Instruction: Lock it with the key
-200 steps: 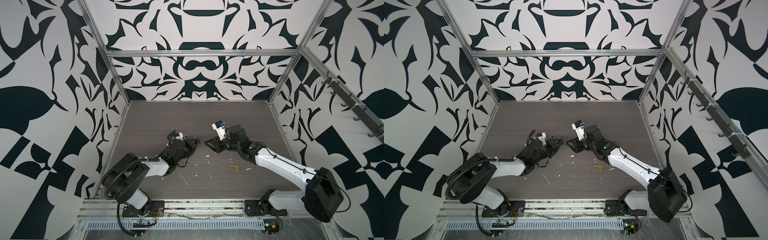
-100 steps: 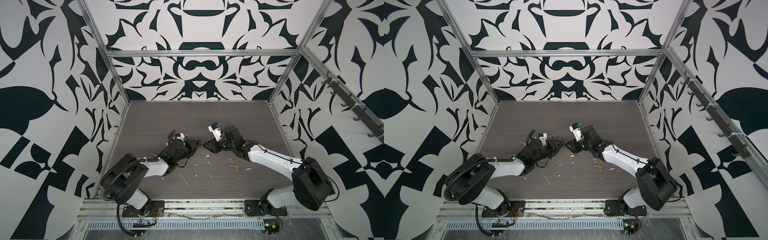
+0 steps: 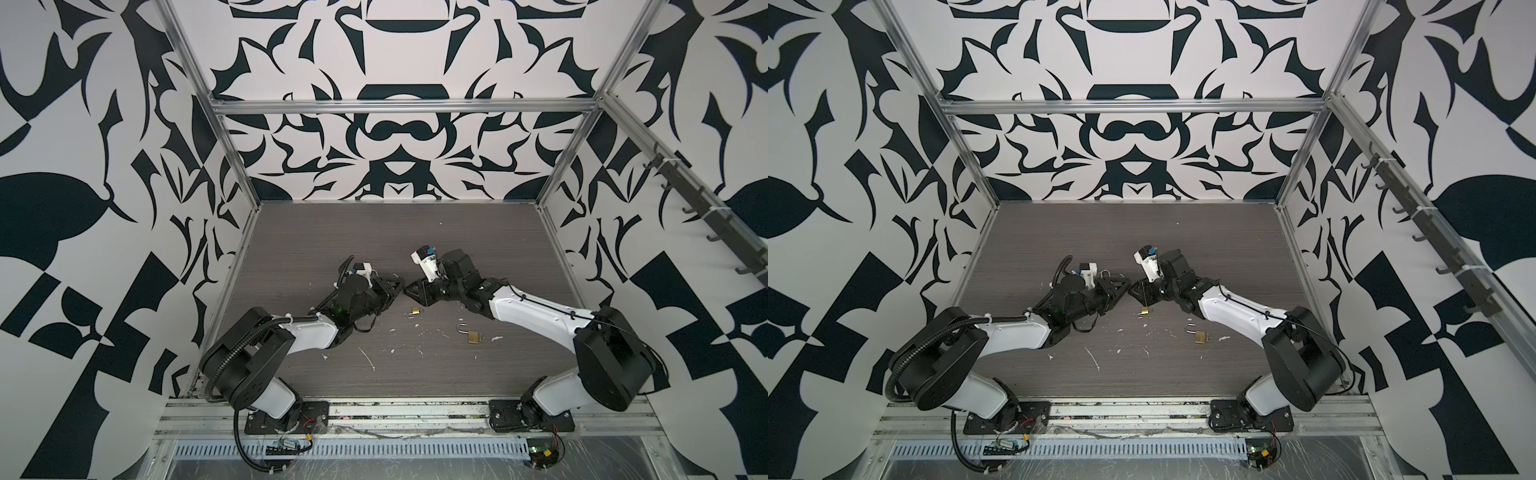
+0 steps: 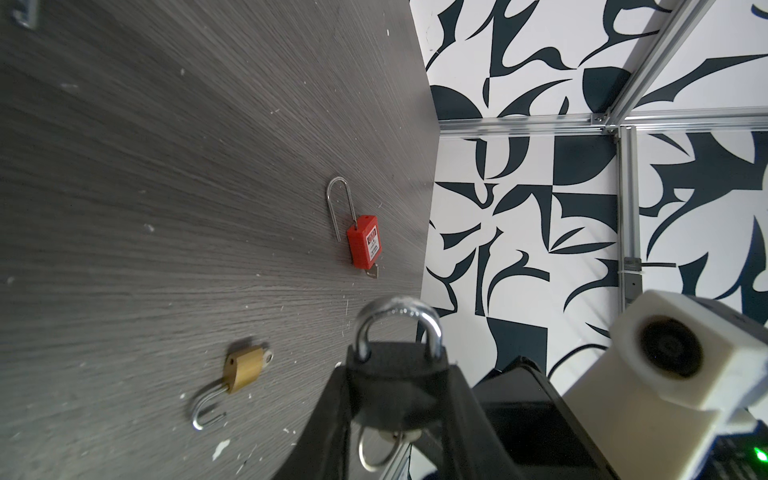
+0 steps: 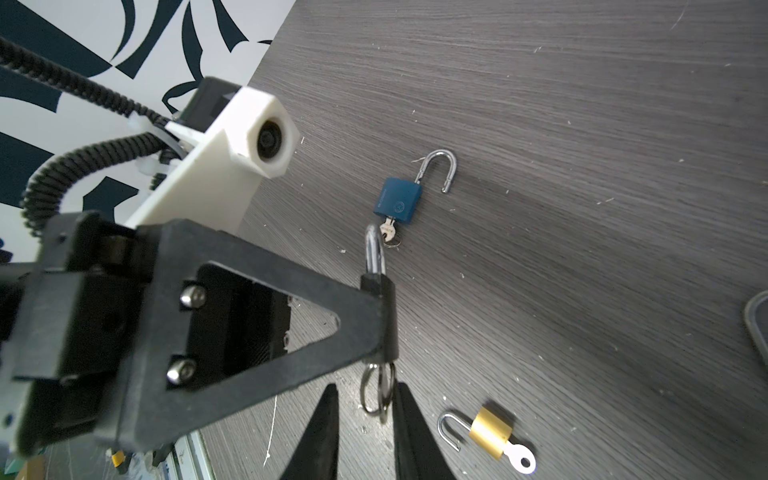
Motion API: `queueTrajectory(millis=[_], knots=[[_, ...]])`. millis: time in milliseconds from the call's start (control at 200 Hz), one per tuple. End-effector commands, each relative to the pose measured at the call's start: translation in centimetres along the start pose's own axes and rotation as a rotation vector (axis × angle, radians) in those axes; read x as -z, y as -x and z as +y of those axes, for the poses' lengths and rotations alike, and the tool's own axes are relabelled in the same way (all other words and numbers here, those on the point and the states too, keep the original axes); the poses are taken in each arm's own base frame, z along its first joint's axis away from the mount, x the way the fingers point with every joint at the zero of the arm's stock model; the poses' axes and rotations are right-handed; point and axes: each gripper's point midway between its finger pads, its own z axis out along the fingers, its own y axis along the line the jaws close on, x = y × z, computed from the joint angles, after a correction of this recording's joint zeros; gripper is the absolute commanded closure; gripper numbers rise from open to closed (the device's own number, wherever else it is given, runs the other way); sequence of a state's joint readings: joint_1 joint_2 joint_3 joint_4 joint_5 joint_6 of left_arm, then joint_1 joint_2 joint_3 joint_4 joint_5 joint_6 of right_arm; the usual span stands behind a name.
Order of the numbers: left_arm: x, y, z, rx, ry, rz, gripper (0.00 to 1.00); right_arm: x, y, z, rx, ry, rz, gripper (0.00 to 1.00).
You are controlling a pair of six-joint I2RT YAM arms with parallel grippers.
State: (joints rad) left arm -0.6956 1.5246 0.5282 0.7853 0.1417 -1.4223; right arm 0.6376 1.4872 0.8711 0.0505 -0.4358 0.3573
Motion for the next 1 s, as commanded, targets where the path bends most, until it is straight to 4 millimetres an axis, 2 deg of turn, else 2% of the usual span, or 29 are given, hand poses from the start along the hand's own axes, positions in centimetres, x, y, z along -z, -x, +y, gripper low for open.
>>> queueTrajectory(millis=[0, 170, 440, 615, 995], knots=[[0.15, 0.40, -2.54, -0.020, -0.070, -0.008, 1.00, 0.81, 2.36, 1.33, 0.052, 0.017, -0.070, 0.76], [-0.06, 0.44, -2.40, -0.016, -0.069, -0.008, 1.00, 0.70, 2.19, 1.18, 0.050, 0.012, -0.065, 0.79], [0.02, 0.43, -2.58, -0.008, -0.080, -0.008, 1.00, 0.49, 1.97, 0.98, 0.045, 0.009, -0.057, 0.93], [-0.12, 0.45, -2.74, 0.012, -0.092, -0.007, 1.00, 0.44, 1.90, 0.94, 0.042, 0.008, -0.057, 0.99], [-0.33, 0.54, -2.61, 0.006, -0.070, -0.008, 1.00, 0.63, 1.83, 1.22, 0.045, 0.024, -0.060, 1.00]])
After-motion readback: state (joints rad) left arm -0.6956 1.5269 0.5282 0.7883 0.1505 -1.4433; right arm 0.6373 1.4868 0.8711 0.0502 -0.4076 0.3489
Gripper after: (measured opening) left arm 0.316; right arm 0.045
